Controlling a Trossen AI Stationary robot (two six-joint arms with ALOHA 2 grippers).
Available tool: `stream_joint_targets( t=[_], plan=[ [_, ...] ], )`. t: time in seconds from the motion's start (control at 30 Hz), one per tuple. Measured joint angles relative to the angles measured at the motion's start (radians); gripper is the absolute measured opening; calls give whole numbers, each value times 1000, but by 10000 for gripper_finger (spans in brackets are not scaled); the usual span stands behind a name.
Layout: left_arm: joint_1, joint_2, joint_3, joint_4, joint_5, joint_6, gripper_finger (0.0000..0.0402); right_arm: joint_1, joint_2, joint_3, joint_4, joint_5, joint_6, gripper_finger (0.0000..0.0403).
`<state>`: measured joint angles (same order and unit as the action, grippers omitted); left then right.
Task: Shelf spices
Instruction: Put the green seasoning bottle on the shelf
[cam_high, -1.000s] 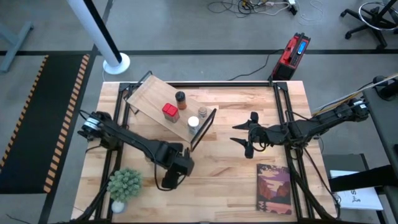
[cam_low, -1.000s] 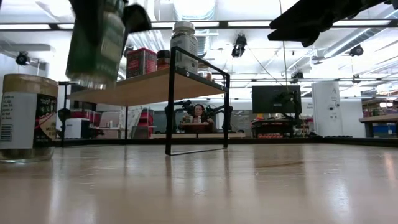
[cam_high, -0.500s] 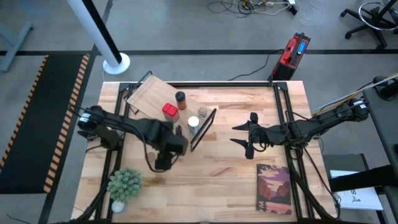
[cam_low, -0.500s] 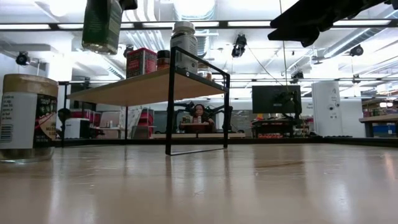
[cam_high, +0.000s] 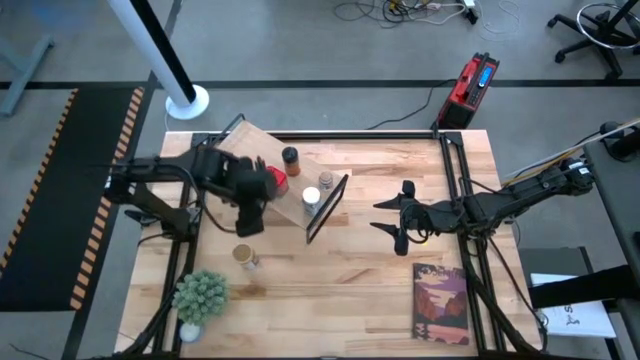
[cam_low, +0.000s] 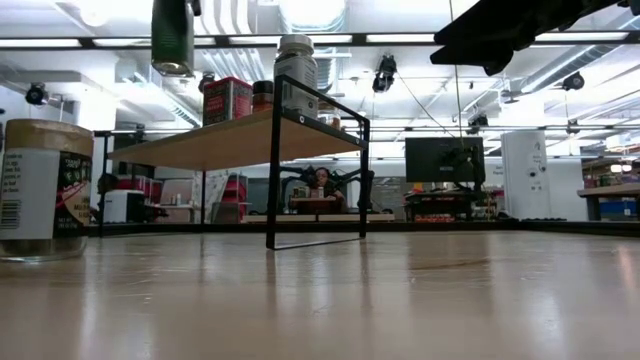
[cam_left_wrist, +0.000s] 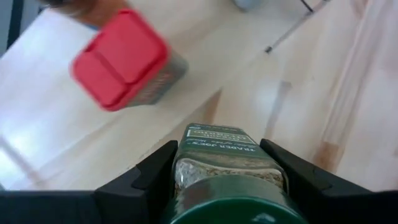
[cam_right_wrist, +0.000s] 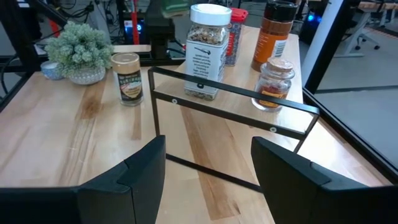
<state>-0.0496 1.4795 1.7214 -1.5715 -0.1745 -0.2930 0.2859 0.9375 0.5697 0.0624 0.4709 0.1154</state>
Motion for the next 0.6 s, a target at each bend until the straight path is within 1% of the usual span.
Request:
stream_joint_targets(
  t=[0.17, 0.6],
  plan=[
    [88, -24, -1, 0, 0, 34, 190, 0, 0, 0, 0, 0, -1, 213],
    [288, -29, 5, 0, 5, 174, 190, 0, 0, 0, -2, 0, -3, 213]
  ],
)
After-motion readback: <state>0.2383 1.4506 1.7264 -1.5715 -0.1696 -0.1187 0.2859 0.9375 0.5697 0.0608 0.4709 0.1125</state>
